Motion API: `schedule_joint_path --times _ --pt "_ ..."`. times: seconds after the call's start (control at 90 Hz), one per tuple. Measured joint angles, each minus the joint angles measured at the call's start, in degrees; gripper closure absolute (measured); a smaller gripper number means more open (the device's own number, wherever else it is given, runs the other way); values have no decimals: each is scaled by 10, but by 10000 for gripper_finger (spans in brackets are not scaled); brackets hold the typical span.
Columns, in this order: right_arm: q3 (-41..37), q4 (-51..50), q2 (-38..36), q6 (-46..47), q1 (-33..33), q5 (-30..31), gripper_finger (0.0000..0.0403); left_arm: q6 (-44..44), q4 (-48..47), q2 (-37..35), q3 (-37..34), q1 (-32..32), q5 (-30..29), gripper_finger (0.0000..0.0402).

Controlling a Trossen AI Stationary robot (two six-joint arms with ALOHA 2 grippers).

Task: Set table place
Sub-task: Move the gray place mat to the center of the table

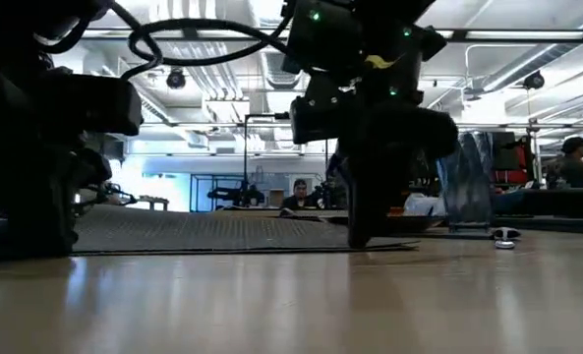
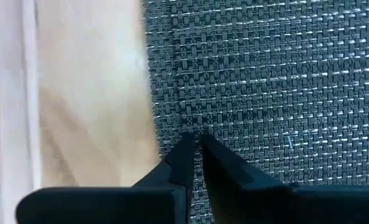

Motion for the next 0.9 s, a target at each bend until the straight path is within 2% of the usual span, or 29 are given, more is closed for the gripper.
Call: schedule_joint_path --times 0.656,0.811,0.9 --pt "-1 20 -3 -1 10 -2 384 -64 -137 -30 -1 -42 4 402" --pt "-2 23 -5 -1 10 -2 384 -82 -162 -58 -2 -52 14 401" --pt "0 24 -5 -2 10 -1 384 -91 -158 -81 1 -53 -4 402"
